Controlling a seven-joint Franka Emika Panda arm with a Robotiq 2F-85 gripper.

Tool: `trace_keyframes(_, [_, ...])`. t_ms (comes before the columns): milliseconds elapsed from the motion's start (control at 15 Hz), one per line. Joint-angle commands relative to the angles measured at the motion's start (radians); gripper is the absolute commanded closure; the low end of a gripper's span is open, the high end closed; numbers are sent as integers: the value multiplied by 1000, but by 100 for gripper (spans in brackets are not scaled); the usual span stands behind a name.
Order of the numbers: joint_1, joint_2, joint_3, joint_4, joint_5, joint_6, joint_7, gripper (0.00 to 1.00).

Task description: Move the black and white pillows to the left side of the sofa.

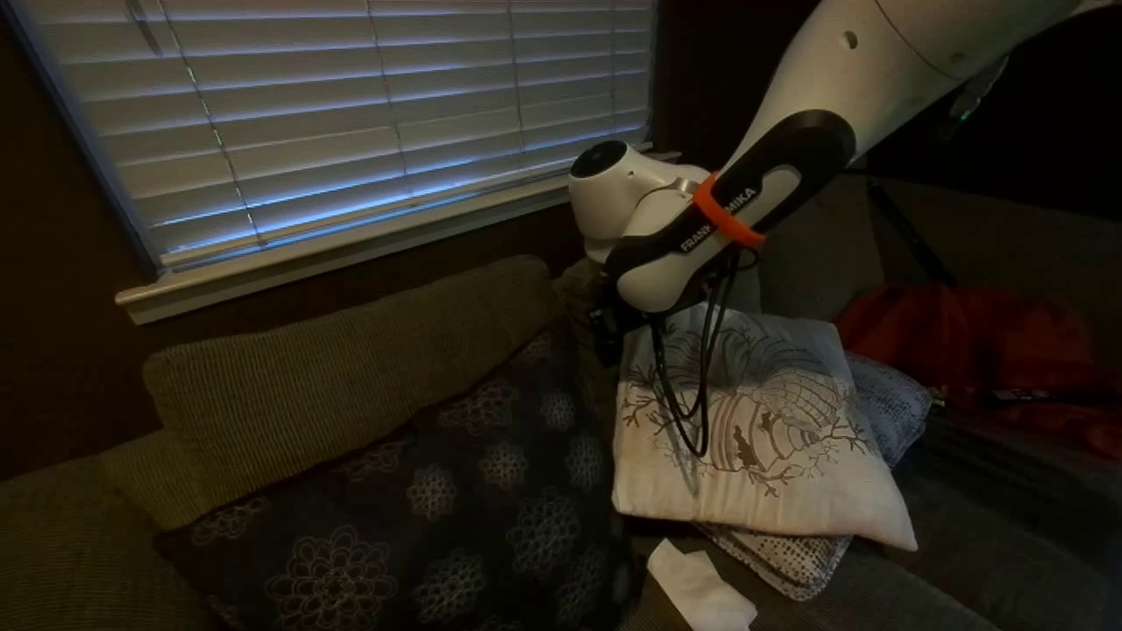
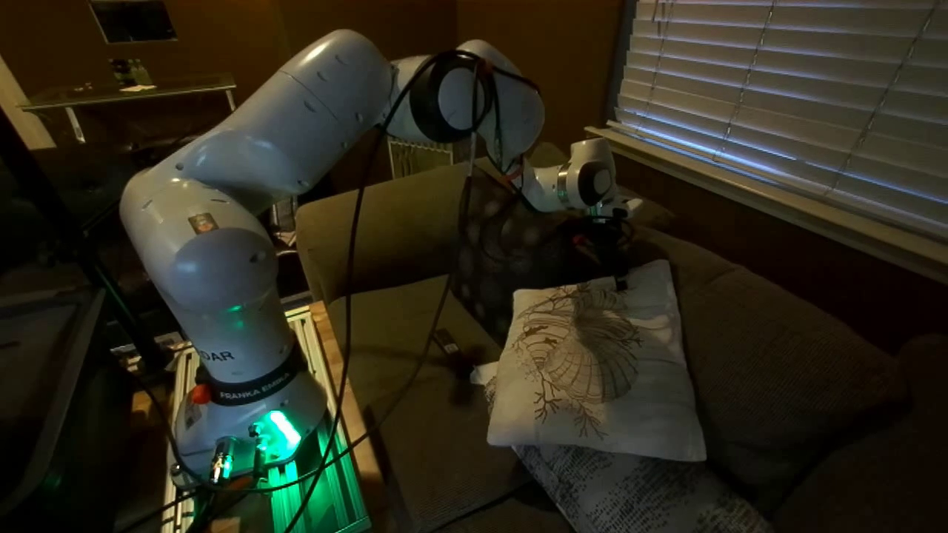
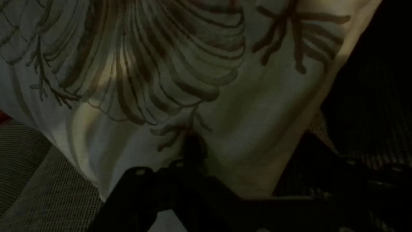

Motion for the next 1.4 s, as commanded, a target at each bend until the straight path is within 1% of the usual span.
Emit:
trace_keyframes(0, [-19, -11, 26, -30, 49, 13, -11, 49])
trace_keyframes(133, [-23, -20, 33, -44, 70, 10, -5, 64])
trace_keyframes(267, [-36, -38, 51, -69, 100, 38, -9, 76])
trace_keyframes(467, [-50, -80, 72, -139, 140, 118, -25, 98])
trace_keyframes(600, [-63, -116, 87, -202, 167, 174, -47, 100])
trace_keyframes(867, [-92, -214, 120, -345, 213, 249, -123, 99])
trace_keyframes(1000, [-90, -276, 124, -422, 234, 261, -147, 99])
trace_keyframes(1200, [-70, -375, 116, -530, 252, 266, -141, 99])
trace_keyframes(1333, [-70, -434, 129, -588, 262, 261, -148, 99])
